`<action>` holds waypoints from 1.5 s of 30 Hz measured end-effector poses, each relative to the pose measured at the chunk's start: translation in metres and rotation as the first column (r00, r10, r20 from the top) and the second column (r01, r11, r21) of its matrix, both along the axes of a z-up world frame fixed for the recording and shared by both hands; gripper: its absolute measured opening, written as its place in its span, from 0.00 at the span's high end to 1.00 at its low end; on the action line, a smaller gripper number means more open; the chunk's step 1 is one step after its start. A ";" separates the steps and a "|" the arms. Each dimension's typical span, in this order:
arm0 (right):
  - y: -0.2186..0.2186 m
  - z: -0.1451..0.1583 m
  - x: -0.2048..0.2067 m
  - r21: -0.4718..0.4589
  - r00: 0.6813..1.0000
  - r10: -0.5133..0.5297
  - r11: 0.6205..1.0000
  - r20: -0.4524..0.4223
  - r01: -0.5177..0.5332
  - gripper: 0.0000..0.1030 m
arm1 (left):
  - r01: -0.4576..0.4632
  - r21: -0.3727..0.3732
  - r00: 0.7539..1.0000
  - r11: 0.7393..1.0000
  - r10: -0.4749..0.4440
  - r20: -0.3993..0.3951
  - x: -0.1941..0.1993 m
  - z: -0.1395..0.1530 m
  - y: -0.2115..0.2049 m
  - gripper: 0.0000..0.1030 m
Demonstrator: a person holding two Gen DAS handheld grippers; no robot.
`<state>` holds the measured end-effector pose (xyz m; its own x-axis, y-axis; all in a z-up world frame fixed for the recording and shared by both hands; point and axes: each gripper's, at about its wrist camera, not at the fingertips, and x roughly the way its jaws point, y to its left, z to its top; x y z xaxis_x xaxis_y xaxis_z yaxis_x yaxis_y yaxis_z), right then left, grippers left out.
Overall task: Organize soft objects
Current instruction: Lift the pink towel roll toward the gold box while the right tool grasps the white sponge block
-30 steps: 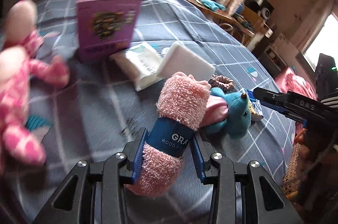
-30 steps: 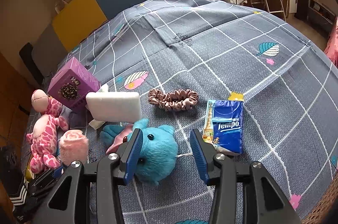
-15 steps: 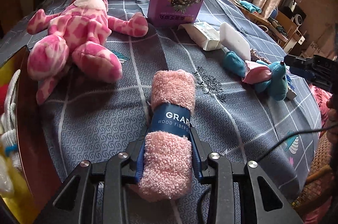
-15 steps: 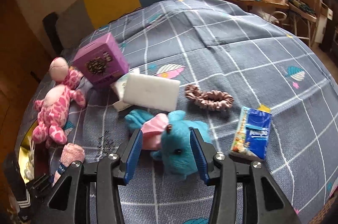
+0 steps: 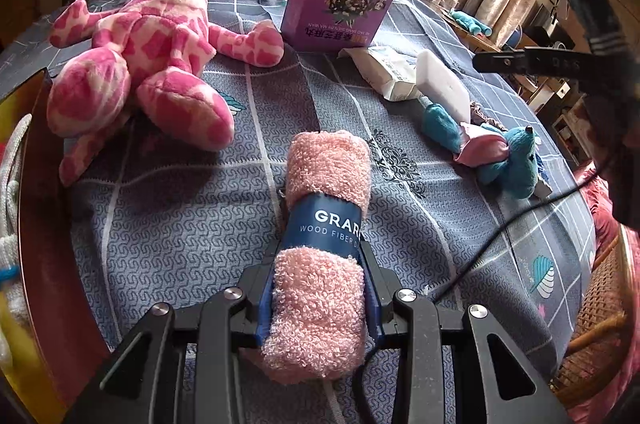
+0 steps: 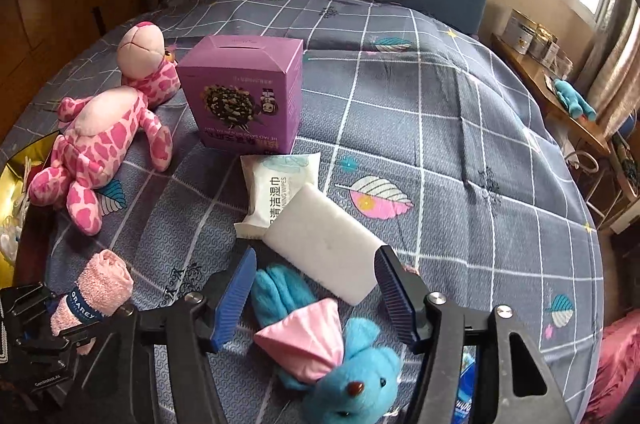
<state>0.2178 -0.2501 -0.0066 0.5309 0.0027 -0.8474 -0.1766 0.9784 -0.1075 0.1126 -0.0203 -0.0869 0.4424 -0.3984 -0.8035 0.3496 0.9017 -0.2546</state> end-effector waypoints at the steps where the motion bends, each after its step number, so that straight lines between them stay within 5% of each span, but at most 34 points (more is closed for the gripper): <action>1: 0.004 -0.002 0.004 -0.033 0.999 0.041 0.999 -0.016 -0.042 0.32 | 0.001 -0.006 1.000 1.000 -0.001 -0.003 0.000 0.000 0.001 0.65; 6: 0.019 -0.026 0.020 -0.223 0.975 0.176 0.953 -0.132 -0.202 0.29 | -0.006 -0.031 1.000 1.000 0.005 -0.019 0.002 0.000 0.004 0.65; 15: 0.032 -0.061 0.049 -0.308 0.930 0.270 0.889 -0.250 -0.340 0.22 | -0.013 -0.029 1.000 0.999 0.013 -0.026 0.004 0.000 0.003 0.65; 18: 0.029 -0.066 0.059 -0.312 0.933 0.262 0.890 -0.246 -0.333 0.23 | -0.017 -0.027 1.000 1.000 0.016 -0.027 0.004 0.000 0.003 0.65; 20: 0.025 -0.069 0.062 -0.280 0.935 0.256 0.905 -0.246 -0.322 0.40 | -0.014 -0.021 1.000 1.000 0.014 -0.023 0.003 0.000 0.002 0.65; 27: 0.015 -0.029 0.046 -0.287 0.976 0.205 0.933 -0.071 -0.217 0.44 | -0.012 -0.005 1.000 1.000 0.012 -0.005 0.002 0.000 0.000 0.65; 30: 0.010 0.001 0.033 -0.230 0.989 0.149 0.962 -0.003 -0.145 0.44 | -0.011 -0.003 1.000 1.000 0.011 -0.002 0.002 0.000 0.000 0.65; 35: 0.021 0.021 0.002 -0.012 0.990 0.117 0.993 -0.073 -0.119 0.42 | -0.028 0.000 1.000 1.000 0.028 0.001 -0.002 0.006 0.003 0.66; 45: 0.069 -0.051 -0.066 0.122 0.963 0.134 0.987 -0.234 -0.108 0.42 | -0.082 0.008 0.994 0.997 0.081 0.072 -0.033 0.041 0.029 0.66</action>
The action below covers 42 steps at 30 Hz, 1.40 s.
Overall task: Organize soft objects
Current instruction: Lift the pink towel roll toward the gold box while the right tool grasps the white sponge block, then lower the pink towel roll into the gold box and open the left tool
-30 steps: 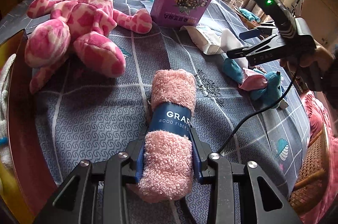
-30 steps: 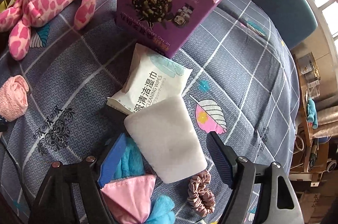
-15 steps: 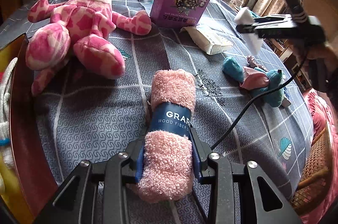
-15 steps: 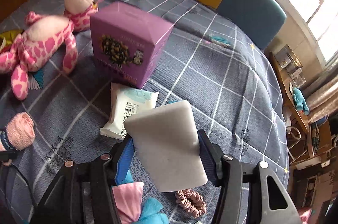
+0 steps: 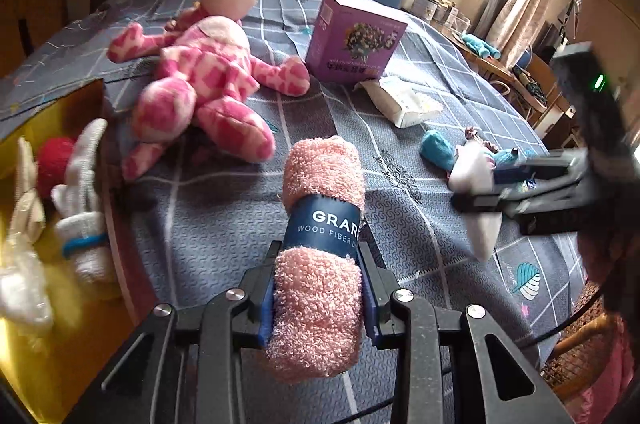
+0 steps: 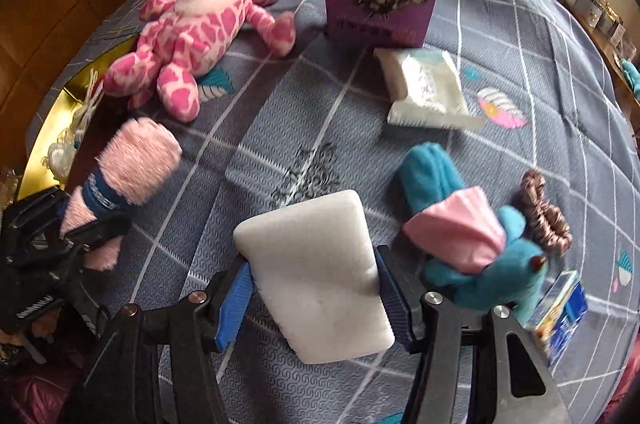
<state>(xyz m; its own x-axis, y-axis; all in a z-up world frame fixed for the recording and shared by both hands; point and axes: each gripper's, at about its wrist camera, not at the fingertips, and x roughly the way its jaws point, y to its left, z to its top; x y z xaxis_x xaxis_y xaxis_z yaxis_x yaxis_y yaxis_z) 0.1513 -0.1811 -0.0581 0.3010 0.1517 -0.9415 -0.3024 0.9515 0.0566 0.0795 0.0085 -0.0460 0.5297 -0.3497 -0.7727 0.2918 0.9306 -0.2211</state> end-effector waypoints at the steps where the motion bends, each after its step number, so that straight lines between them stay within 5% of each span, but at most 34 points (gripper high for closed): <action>1: 0.004 -0.008 -0.003 -0.023 1.000 -0.008 1.000 0.006 0.008 0.43 | -0.009 0.006 1.000 1.000 0.009 0.011 -0.004 0.004 0.003 0.66; 11: 0.008 -0.037 0.002 -0.054 0.989 -0.126 0.990 0.073 0.130 0.45 | -0.119 0.052 0.991 0.992 0.116 0.066 -0.031 0.034 0.041 0.66; 29: 0.009 -0.040 -0.011 -0.038 0.980 -0.153 0.987 0.124 0.159 0.41 | -0.259 -0.024 0.961 0.966 0.260 0.096 -0.048 0.056 0.111 0.66; 42: 0.009 -0.040 -0.021 -0.046 0.977 -0.139 0.988 0.160 0.148 0.41 | -0.555 -0.021 0.832 0.831 0.555 0.000 -0.020 0.038 0.251 0.66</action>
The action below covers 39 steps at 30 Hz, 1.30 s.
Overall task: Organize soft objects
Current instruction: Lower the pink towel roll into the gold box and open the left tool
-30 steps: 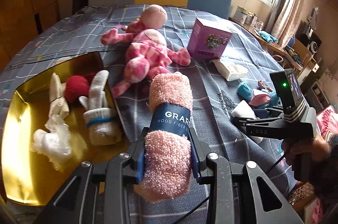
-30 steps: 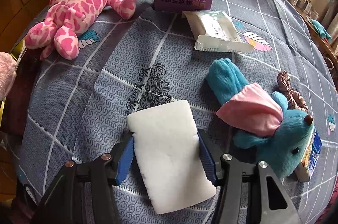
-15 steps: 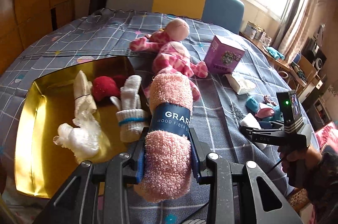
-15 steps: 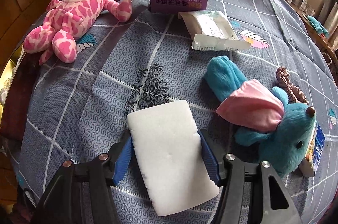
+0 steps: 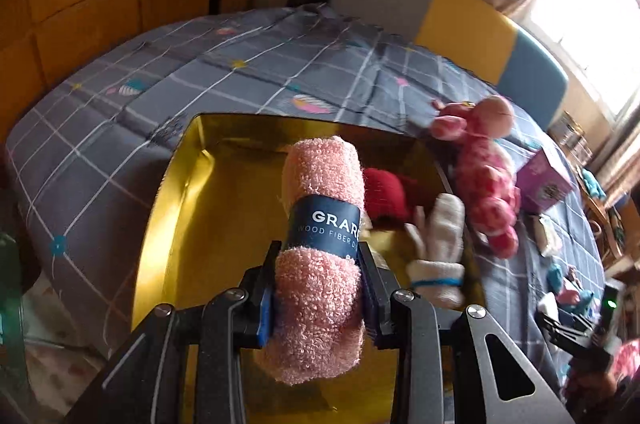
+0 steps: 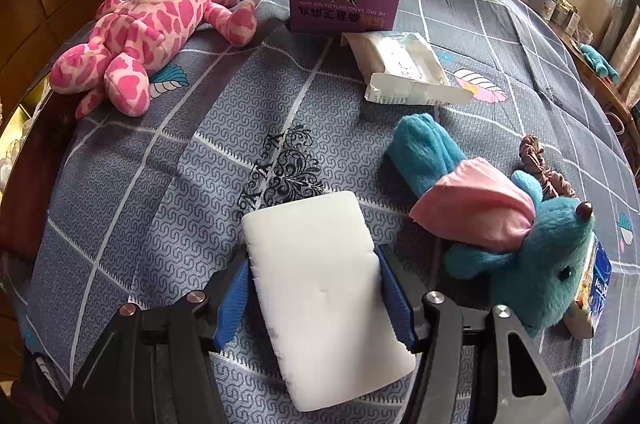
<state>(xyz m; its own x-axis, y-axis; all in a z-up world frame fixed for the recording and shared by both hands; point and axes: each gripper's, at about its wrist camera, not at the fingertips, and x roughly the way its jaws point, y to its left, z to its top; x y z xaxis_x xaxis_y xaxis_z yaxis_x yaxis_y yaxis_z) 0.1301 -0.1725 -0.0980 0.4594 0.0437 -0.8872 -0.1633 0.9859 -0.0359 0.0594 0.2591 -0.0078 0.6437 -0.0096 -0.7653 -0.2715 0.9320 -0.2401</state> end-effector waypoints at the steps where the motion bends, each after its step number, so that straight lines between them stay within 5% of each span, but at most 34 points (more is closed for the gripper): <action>1: -0.001 0.000 0.002 -0.001 1.000 0.002 1.000 0.002 -0.002 0.41 | -0.005 0.001 1.000 1.000 0.005 -0.019 0.006 -0.005 0.005 0.66; 14: -0.001 0.001 -0.002 -0.005 1.000 -0.003 1.000 0.004 0.003 0.41 | -0.072 -0.008 0.991 0.997 0.070 -0.112 0.076 -0.042 0.031 0.65; 19: -0.002 0.001 -0.003 -0.006 1.000 -0.007 1.000 0.007 0.007 0.41 | -0.063 -0.012 0.986 0.998 0.060 -0.157 0.090 -0.056 0.030 0.51; 29: -0.004 0.002 -0.004 -0.014 1.000 -0.020 1.000 0.015 0.020 0.41 | -0.103 0.116 0.993 0.988 0.108 -0.039 0.049 -0.024 0.015 0.41; 39: -0.003 0.003 -0.007 -0.021 0.999 -0.043 0.999 0.026 0.044 0.41 | -0.022 0.197 0.995 0.980 0.003 0.099 -0.007 0.019 -0.027 0.40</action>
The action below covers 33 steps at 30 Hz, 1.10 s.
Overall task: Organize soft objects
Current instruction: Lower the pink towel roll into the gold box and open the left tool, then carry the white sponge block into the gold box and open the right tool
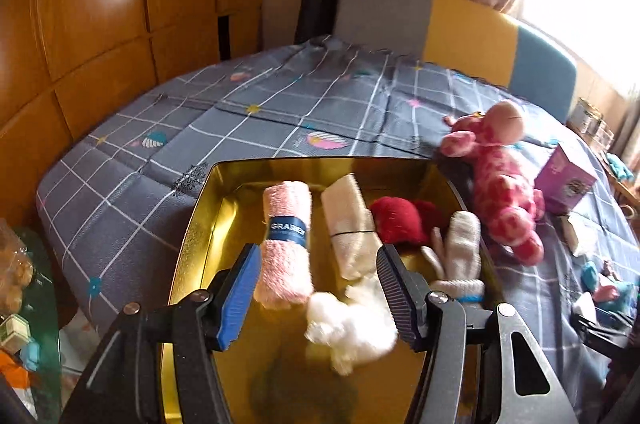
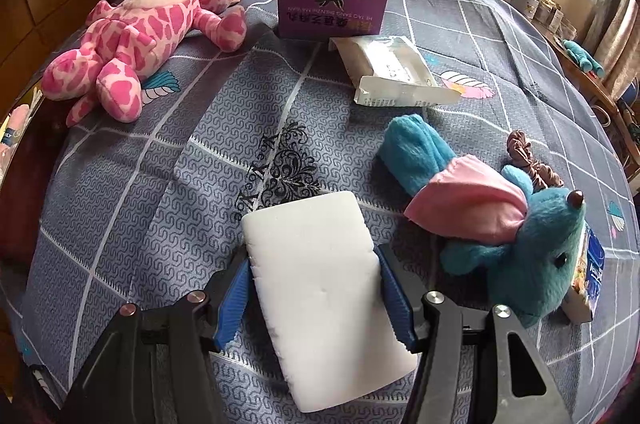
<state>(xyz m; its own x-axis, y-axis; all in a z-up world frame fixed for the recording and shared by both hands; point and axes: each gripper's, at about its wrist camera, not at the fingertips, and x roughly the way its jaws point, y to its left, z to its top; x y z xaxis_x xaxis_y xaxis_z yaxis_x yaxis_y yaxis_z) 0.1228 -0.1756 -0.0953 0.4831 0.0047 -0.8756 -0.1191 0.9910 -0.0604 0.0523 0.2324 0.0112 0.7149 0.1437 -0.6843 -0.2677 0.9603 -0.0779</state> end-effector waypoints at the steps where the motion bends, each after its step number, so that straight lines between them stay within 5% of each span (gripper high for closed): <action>1: 0.000 0.000 0.000 -0.002 1.000 -0.002 1.000 0.001 0.002 0.41 | 0.008 -0.006 1.000 1.000 -0.008 0.003 -0.004 0.002 -0.004 0.40; 22: 0.010 0.009 -0.007 -0.071 0.998 -0.053 0.996 0.016 0.054 0.44 | 0.028 -0.010 0.999 1.000 -0.028 0.026 -0.058 0.005 -0.027 0.37; 33: 0.036 0.052 -0.013 -0.009 0.995 -0.019 1.000 0.094 0.020 0.45 | 0.031 -0.015 0.999 0.999 -0.030 0.033 -0.063 0.006 -0.025 0.37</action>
